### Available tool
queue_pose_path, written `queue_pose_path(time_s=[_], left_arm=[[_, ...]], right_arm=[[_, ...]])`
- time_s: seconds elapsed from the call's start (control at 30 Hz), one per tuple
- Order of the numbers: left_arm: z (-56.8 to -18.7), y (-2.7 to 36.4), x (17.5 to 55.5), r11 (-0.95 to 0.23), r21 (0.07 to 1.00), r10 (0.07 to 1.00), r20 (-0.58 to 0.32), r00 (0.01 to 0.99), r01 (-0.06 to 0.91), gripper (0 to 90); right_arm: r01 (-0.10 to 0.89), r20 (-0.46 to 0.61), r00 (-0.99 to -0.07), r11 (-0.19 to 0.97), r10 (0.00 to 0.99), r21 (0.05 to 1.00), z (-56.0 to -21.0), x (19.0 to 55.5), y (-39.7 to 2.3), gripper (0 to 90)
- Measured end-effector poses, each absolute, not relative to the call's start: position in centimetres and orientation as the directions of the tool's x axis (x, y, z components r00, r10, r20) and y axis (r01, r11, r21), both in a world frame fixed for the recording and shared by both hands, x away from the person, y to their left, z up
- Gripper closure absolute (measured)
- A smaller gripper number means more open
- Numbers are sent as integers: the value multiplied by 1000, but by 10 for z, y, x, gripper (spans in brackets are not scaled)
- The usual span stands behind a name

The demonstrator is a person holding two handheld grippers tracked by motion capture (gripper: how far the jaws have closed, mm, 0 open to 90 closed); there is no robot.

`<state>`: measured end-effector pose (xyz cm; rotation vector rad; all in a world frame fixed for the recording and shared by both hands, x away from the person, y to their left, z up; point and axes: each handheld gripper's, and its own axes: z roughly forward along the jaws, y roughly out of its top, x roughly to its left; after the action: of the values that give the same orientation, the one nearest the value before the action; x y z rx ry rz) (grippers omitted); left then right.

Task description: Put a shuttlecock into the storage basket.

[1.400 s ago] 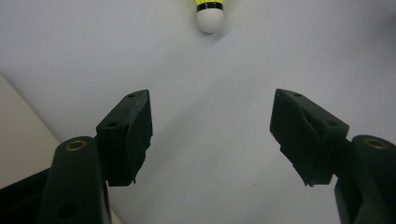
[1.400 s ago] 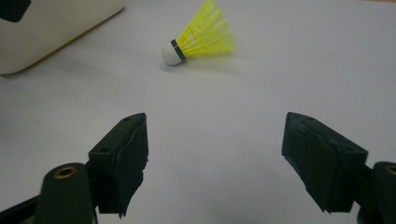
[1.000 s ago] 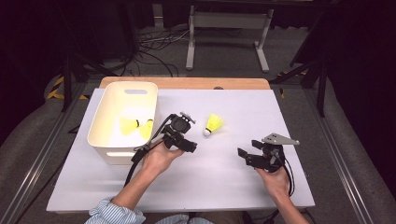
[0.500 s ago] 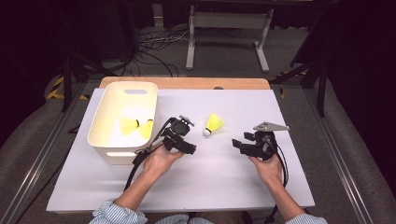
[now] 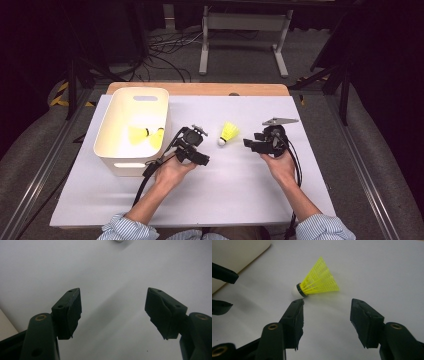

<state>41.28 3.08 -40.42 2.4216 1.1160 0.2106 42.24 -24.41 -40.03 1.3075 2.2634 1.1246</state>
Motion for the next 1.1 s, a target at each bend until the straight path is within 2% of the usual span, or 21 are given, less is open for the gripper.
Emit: queue_pose_path(time_s=[0.6, 1.1], left_arm=[[-412, 33, 416, -561, 459, 758, -51, 651, 689, 303], [-413, 34, 415, -568, 454, 756, -41, 653, 686, 298]], right_arm=[[635, 101, -517, 302, 850, 711, -399, 464, -217, 480], [673, 138, -498, 282, 856, 684, -400, 487, -207, 491]])
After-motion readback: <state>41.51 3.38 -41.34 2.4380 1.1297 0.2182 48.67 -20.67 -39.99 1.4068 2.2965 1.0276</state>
